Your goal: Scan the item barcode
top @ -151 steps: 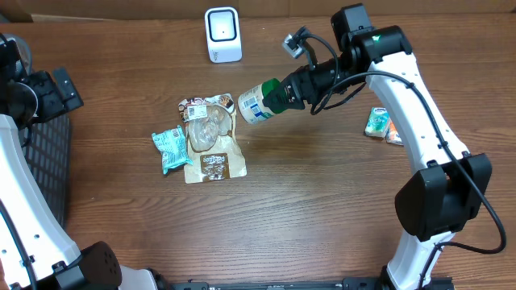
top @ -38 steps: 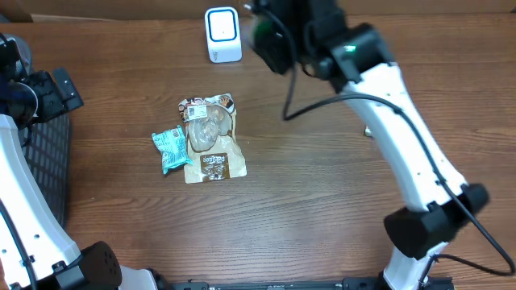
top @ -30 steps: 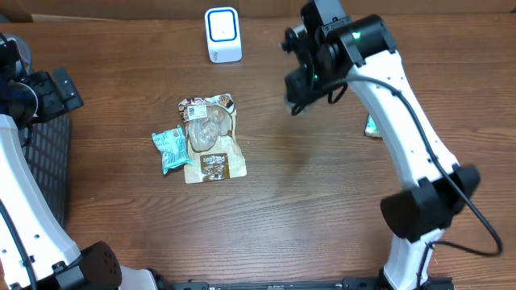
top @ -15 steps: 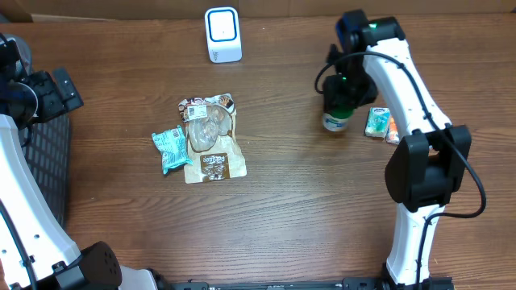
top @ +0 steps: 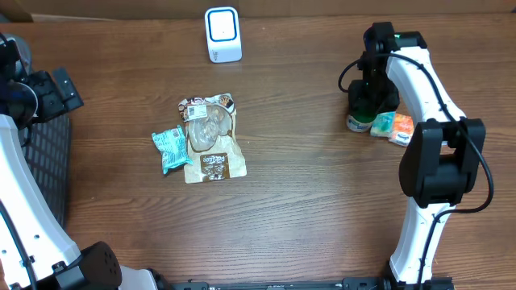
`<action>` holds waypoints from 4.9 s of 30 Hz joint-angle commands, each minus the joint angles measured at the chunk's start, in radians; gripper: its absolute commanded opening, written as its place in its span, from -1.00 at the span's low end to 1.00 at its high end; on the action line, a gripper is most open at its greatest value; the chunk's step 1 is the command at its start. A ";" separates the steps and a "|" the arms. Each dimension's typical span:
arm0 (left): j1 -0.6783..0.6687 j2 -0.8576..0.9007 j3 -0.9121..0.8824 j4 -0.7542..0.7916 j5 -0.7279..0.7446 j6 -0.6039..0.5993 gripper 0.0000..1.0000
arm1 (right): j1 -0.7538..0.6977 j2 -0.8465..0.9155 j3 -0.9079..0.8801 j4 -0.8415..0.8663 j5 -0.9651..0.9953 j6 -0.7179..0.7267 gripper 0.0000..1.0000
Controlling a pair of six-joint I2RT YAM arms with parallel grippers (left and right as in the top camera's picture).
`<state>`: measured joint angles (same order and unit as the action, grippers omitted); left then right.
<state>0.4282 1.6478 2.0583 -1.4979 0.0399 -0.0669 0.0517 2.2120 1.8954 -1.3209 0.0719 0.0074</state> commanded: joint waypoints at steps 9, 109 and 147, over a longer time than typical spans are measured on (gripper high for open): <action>0.003 0.002 0.018 -0.001 -0.006 0.023 0.99 | -0.040 0.011 -0.008 -0.027 0.058 0.023 0.47; -0.362 0.002 -0.384 0.311 0.346 -0.185 -0.92 | 0.513 0.077 -0.091 0.400 -0.185 0.456 -0.24; -0.563 0.495 -0.709 0.872 0.354 -0.277 -0.91 | 0.373 0.023 -0.046 0.301 -0.409 0.302 -0.28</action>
<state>-0.1356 2.0785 1.3556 -0.6258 0.4011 -0.3641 0.4530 2.2517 1.8374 -1.0222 -0.2256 0.3885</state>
